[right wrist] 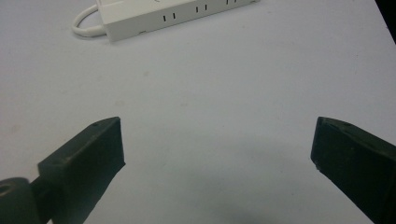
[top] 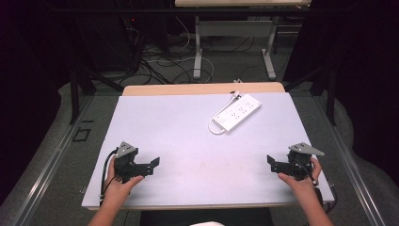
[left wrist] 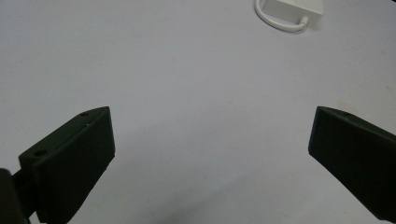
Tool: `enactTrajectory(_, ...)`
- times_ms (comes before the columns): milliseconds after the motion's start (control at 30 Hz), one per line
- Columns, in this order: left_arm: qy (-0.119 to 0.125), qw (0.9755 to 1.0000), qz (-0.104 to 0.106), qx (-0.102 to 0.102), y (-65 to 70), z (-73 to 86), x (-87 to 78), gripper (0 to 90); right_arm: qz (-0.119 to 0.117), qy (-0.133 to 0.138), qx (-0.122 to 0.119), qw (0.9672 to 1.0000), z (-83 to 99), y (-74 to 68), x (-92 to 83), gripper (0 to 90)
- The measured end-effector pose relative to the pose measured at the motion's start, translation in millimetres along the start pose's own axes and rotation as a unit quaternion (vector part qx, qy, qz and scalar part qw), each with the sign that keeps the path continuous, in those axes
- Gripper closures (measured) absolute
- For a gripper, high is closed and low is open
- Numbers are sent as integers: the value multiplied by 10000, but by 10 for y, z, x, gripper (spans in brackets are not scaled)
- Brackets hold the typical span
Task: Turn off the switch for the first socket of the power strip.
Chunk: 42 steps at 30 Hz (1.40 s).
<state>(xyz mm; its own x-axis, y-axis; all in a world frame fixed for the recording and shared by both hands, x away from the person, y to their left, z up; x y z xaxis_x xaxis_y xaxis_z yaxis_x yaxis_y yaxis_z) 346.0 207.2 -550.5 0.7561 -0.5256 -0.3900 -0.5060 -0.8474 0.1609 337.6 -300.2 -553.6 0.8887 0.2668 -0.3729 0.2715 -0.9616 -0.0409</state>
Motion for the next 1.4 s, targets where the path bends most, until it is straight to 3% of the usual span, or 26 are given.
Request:
enactTrajectory(100,-2,10000,27,22,7,2,10,4,-88,-7,152,9998,-19,-26,-6,52)
enactTrajectory(200,26,10000,21,12,6,1,13,4,-151,-7,138,9998,-22,-41,3,65)
enactTrajectory(233,6,9999,7,103,-5,2,7,4,-157,-15,83,9998,-23,-63,12,65)
enactTrajectory(400,41,10000,2,-40,14,9,-8,4,-189,-10,-107,9998,-44,-108,-16,151)
enactTrajectory(567,88,9999,-31,-43,14,10,-30,4,-185,53,-200,9996,-84,-132,-26,164)
enactTrajectory(867,126,9998,-89,-81,-14,5,-54,4,-404,51,-419,9983,-119,-182,-29,309)
enactTrajectory(1100,119,9999,-89,-78,-13,4,-60,7,-444,249,-334,9981,-167,-234,-62,411)
enactTrajectory(1267,118,9999,-91,-79,-6,9,-52,10,-455,240,-342,9981,-184,-266,-91,481)
enactTrajectory(1400,83,9999,-87,-82,-8,12,-49,10,-540,208,-554,9968,-195,-307,-109,578)
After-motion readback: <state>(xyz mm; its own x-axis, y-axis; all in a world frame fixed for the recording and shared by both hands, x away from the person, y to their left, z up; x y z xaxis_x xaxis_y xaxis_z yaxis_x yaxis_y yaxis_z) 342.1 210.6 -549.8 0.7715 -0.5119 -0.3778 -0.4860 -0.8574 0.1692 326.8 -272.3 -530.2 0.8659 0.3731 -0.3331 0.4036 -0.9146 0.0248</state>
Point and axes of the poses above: each handheld gripper's, and its own axes: x roughly forward along the jaws, z roughly out of its underside, y roughly to its right, the point moved 3 cm from there along x, roughly forward along the jaws, and after that the axes turned 11 degrees about y, right-handed, at the moved point
